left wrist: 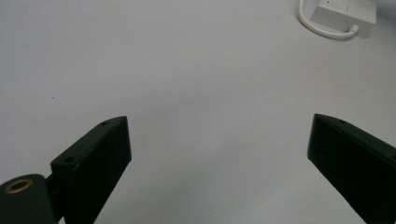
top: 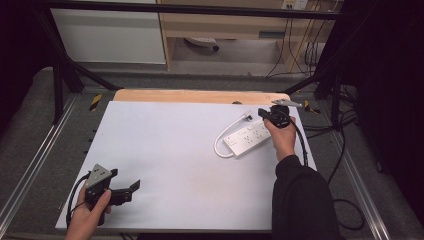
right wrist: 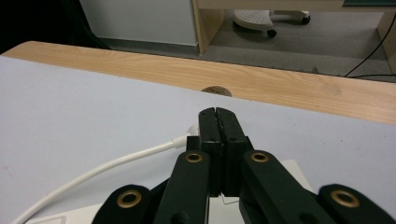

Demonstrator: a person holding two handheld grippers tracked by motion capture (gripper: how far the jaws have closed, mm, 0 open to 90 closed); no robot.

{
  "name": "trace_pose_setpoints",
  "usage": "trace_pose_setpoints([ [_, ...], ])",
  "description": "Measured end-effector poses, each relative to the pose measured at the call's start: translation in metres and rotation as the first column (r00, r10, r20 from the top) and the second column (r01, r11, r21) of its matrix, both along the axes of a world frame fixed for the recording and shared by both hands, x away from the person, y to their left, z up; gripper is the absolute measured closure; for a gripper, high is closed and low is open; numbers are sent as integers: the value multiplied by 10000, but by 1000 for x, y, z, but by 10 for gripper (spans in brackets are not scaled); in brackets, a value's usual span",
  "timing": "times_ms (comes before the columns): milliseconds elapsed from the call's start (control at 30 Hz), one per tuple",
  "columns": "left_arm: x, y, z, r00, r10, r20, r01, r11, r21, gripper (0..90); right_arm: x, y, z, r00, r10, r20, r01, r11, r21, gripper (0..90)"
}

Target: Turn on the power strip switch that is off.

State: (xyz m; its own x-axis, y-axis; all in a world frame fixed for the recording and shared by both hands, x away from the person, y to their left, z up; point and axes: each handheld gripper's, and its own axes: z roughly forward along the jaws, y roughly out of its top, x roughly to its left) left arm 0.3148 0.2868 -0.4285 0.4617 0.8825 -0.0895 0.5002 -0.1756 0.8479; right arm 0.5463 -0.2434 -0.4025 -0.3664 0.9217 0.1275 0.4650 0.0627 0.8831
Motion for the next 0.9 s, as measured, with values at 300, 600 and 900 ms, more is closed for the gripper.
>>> trace_pose_setpoints([
  [300, 0, 0, 0, 10000, -18, -25, 18, 10000, -5, 63, 3, 5, -7, 9996, 65, -266, -68, 9999, -95, 900],
  [600, 0, 0, 0, 10000, -49, -37, 49, 10000, 8, 63, 6, 13, -16, 9987, 142, -485, -154, 9996, -235, 900],
  [900, 0, -1, 0, 10000, -75, -30, 75, 10000, 1, 63, 7, 14, -21, 9980, 28, -637, -15, 9998, 191, 900],
])
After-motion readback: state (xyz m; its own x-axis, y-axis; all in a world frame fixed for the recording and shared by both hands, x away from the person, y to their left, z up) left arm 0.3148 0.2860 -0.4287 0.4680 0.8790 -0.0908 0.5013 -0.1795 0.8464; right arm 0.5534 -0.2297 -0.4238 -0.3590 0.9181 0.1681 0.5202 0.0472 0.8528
